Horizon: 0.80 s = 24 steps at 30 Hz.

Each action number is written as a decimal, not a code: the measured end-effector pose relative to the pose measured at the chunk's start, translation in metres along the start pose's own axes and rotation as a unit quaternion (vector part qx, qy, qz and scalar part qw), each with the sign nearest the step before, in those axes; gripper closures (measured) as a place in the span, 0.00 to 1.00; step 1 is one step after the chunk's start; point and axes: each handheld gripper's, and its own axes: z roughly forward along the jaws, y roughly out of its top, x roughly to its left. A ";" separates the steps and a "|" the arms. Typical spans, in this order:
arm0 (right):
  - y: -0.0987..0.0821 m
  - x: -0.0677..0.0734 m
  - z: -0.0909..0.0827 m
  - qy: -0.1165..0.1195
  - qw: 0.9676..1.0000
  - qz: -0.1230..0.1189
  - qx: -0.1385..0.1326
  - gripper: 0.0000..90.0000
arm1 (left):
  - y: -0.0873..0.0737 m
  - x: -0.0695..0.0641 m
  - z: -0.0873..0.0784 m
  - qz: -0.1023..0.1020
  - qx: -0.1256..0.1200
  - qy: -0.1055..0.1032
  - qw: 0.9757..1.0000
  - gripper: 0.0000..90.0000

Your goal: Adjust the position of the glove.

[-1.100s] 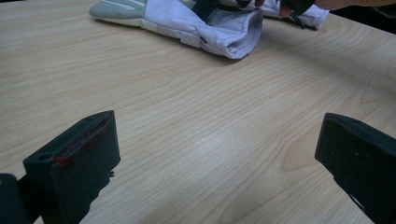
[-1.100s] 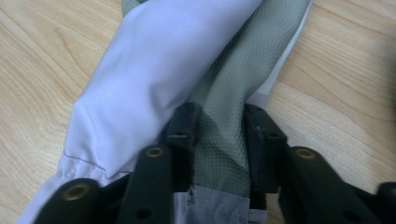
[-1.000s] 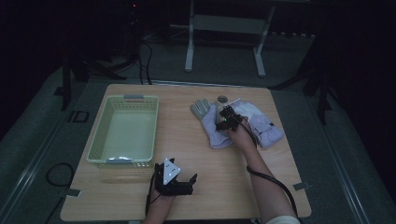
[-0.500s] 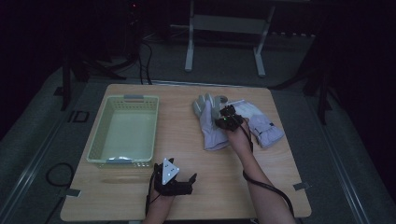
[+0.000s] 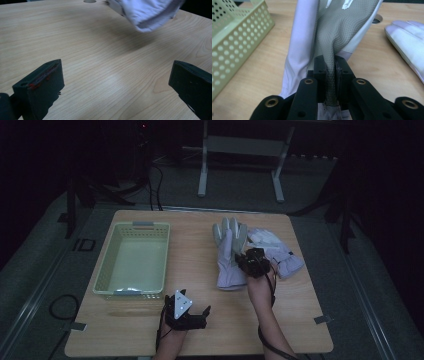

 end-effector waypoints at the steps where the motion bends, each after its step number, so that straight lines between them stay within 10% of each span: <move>1: -0.003 0.000 -0.003 0.001 1.000 0.005 0.000 0.91 | 0.000 0.000 0.000 -0.001 0.000 0.001 1.000 0.00; 7: -0.029 0.007 -0.010 0.016 1.000 0.023 -0.012 0.90 | 0.000 -0.002 0.001 0.007 0.004 0.001 1.000 0.00; 24: -0.075 -0.011 0.035 0.016 0.995 0.066 0.078 0.74 | 0.001 -0.001 0.002 0.003 0.004 0.000 1.000 0.00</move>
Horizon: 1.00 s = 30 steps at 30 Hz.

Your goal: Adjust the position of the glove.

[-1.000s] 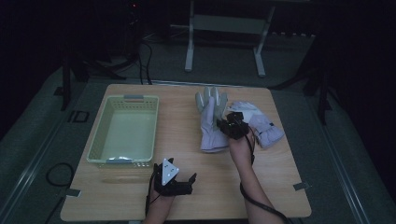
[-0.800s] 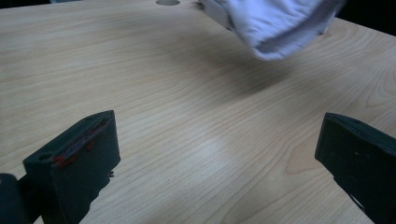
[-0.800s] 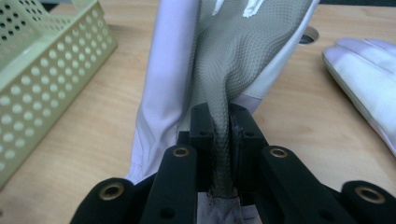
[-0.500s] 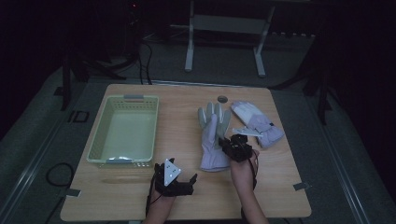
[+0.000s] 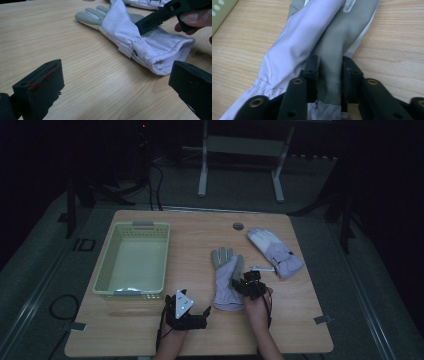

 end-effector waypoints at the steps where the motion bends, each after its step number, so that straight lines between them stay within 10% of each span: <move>1: 0.001 -0.001 -0.003 0.000 1.000 -0.005 0.004 0.69 | 0.000 0.000 0.000 0.000 0.001 0.000 1.000 0.00; 19: 0.013 -0.010 -0.034 0.014 0.994 -0.111 0.016 0.55 | 0.000 0.000 0.001 -0.001 0.000 -0.004 1.000 0.00; 30: 0.010 -0.046 -0.064 0.032 0.981 -0.190 -0.010 0.57 | 0.000 0.000 0.000 -0.001 -0.001 -0.002 1.000 0.00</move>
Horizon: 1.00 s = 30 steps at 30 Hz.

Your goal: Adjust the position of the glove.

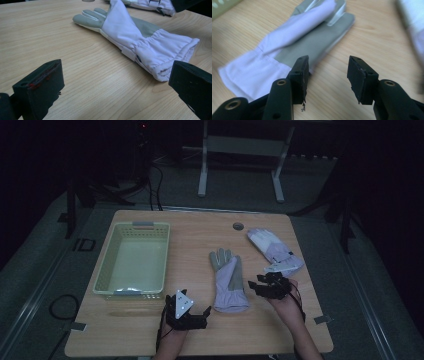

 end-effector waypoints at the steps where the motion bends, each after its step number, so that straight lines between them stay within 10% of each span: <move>1: -0.001 -0.003 -0.002 -0.004 1.000 -0.004 0.003 0.58 | 0.000 0.000 0.000 0.001 0.000 0.001 1.000 0.00; 19: -0.006 -0.098 -0.028 -0.059 0.998 0.008 -0.006 0.64 | -0.001 -0.001 -0.002 0.002 -0.018 -0.002 1.000 0.00; 25: 0.024 -0.126 -0.008 -0.054 0.998 0.023 -0.033 0.60 | -0.002 0.002 -0.004 -0.018 -0.027 -0.006 0.999 0.00; 30: 0.048 -0.147 0.030 -0.076 0.997 -0.017 0.021 0.61 | -0.002 0.003 -0.004 -0.023 -0.032 -0.012 0.999 0.00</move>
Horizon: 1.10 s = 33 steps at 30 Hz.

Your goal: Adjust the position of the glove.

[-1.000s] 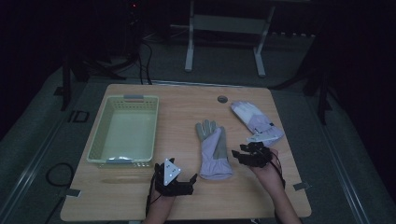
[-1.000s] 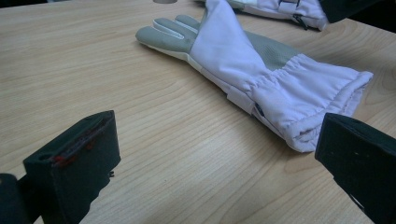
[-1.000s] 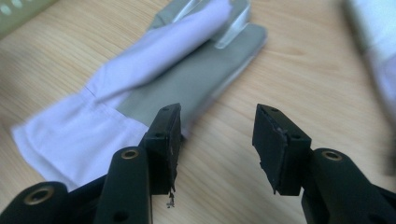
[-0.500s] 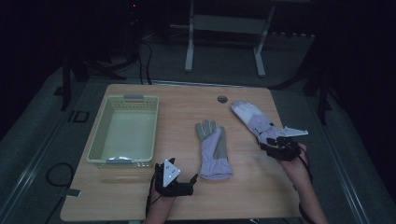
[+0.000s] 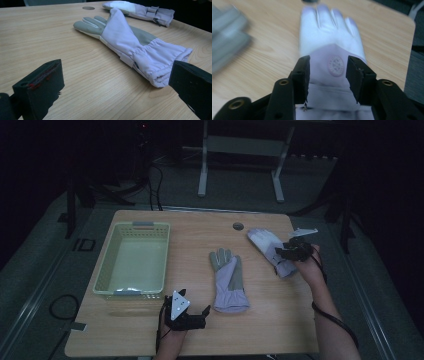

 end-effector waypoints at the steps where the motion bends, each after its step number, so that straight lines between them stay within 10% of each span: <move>1: 0.001 -0.001 0.004 0.002 1.000 -0.004 0.010 0.61 | 0.000 0.000 0.000 -0.001 0.000 0.000 1.000 0.00; 9: -0.003 -0.013 0.042 0.002 0.997 -0.023 0.075 0.57 | 0.000 0.000 0.000 -0.003 0.002 0.000 1.000 0.00; 17: -0.005 -0.020 0.050 0.053 0.993 0.034 0.096 0.79 | 0.000 0.000 0.000 -0.003 0.000 -0.002 1.000 0.00; 26: -0.001 -0.008 0.037 0.010 0.993 0.072 0.091 0.93 | 0.000 0.001 0.000 -0.006 0.001 -0.005 1.000 0.00; 33: 0.012 0.001 -0.005 -0.037 0.994 0.084 0.051 0.99 | 0.000 0.002 0.001 -0.009 0.002 -0.006 1.000 0.00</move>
